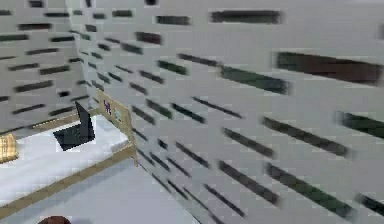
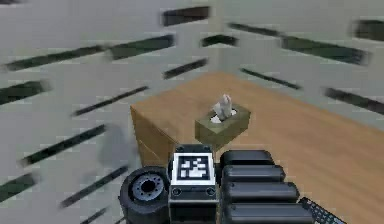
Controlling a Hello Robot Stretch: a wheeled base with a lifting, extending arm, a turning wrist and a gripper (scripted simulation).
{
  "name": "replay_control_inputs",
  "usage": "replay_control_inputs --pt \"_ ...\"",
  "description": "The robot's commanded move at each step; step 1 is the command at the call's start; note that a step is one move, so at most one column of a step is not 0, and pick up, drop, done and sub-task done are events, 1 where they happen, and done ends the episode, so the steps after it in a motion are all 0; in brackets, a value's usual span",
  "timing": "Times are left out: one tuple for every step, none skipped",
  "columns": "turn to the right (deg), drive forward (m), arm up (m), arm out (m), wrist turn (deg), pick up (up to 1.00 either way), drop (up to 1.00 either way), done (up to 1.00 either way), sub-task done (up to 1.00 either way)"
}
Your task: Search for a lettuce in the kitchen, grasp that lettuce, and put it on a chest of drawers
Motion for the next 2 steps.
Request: replay_control_inputs --pt "45.0 0.00 0.00 0.00 0.0 0.00 0.00 0.00 0.00" --pt "45.0 0.00 0.00 0.00 0.0 0.00 0.00 0.00 0.00"
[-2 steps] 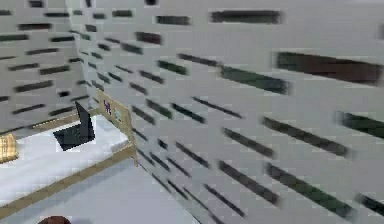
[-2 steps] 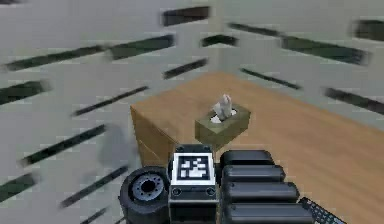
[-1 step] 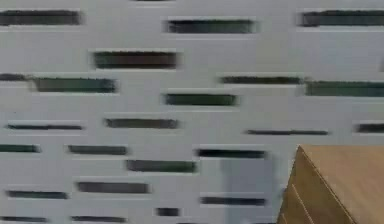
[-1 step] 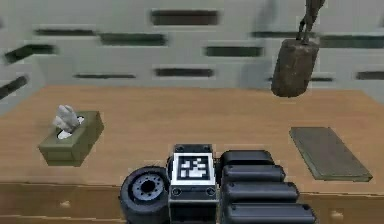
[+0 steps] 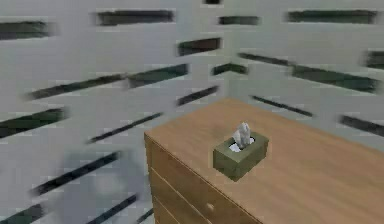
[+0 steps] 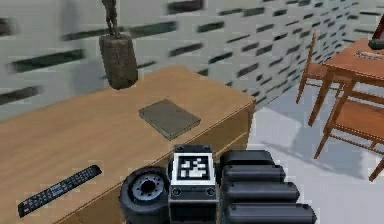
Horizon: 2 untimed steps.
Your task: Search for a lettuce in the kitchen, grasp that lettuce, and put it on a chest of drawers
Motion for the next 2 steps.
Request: replay_control_inputs --pt "0.0 0.00 0.00 0.38 0.0 0.00 0.00 0.00 0.00" --pt "0.0 0.00 0.00 0.00 39.0 0.00 0.00 0.00 0.00"
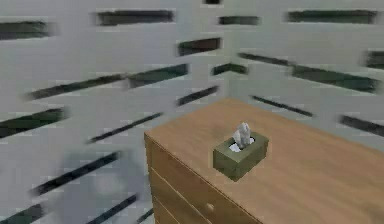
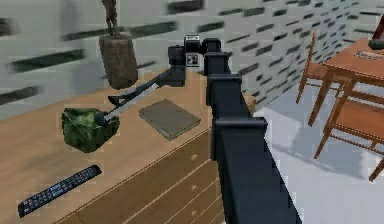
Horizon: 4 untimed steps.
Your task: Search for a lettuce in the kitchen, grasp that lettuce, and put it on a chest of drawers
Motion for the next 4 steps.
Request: replay_control_inputs --pt "0.0 0.00 -0.12 0.00 0.0 0.00 0.00 0.00 0.00" --pt "0.0 0.00 0.00 0.00 0.0 0.00 1.00 0.00 0.00" --pt "0.0 0.00 0.00 -0.10 0.0 0.00 0.00 0.00 0.00" --pt "0.0 0.00 0.00 0.00 0.0 0.00 0.00 1.00 0.00"
